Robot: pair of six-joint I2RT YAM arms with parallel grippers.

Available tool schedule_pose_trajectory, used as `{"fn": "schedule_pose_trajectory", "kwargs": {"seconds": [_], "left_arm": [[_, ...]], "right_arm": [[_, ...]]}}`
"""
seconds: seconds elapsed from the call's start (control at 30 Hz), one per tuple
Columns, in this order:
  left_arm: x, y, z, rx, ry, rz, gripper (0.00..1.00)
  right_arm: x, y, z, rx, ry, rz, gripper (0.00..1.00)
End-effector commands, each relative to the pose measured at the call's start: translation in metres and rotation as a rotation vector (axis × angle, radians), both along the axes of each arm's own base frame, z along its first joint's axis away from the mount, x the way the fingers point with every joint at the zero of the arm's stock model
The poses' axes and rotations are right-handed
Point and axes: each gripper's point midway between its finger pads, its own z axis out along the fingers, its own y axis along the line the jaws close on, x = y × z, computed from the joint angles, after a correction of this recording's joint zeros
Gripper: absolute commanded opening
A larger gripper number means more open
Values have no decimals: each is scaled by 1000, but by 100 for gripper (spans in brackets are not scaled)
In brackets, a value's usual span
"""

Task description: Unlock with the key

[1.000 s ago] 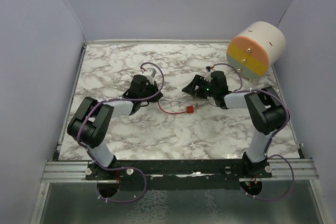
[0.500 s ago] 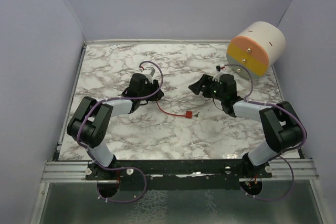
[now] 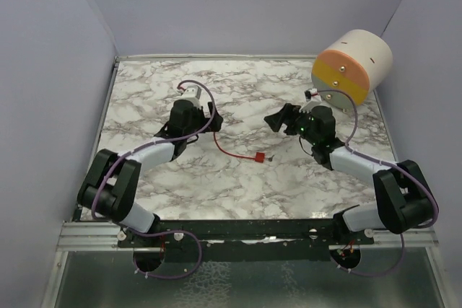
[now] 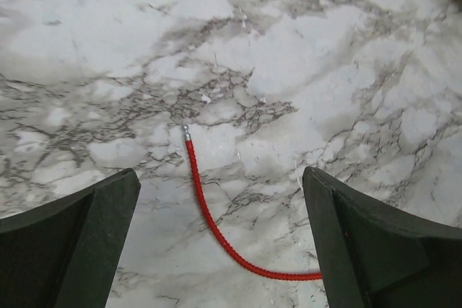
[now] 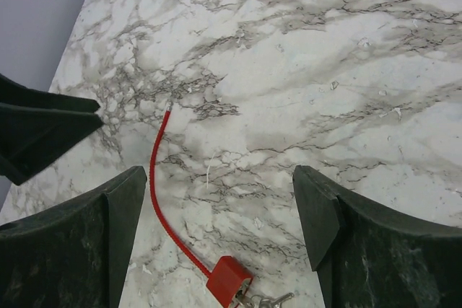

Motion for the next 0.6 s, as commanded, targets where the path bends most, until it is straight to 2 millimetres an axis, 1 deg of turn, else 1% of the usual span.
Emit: {"fn": "schedule_pose_trajectory", "kwargs": {"seconds": [0.0,0.1,0.2,0.27,0.3,0.37,0.43,0.57], "left_arm": [[6,41,48,3,-147,216,99],[-3,61,60,3,-181,308,99],[-15,83,63,-2,-172,421,99],[-25,93,63,-10,-172,464,99],[-30,97,62,-16,-173,477,99],[-39,102,66,-29,-197,492,99],[-45,107,69,-30,-217,499,99],[-51,117,72,-24,-224,538,99]], "right_arm": [[-2,-15,8,-42,-43,-56,83],[-4,-23,10,-47,-44,-92,84],[-10,-31,11,-53,-45,-129,84],[-13,-43,14,-52,-42,-192,84],[-14,-50,14,-51,-26,-232,84],[-19,-60,13,-54,-7,-279,84],[-26,-63,14,-74,-15,-273,84],[-38,-68,7,-68,-4,-284,84]]}}
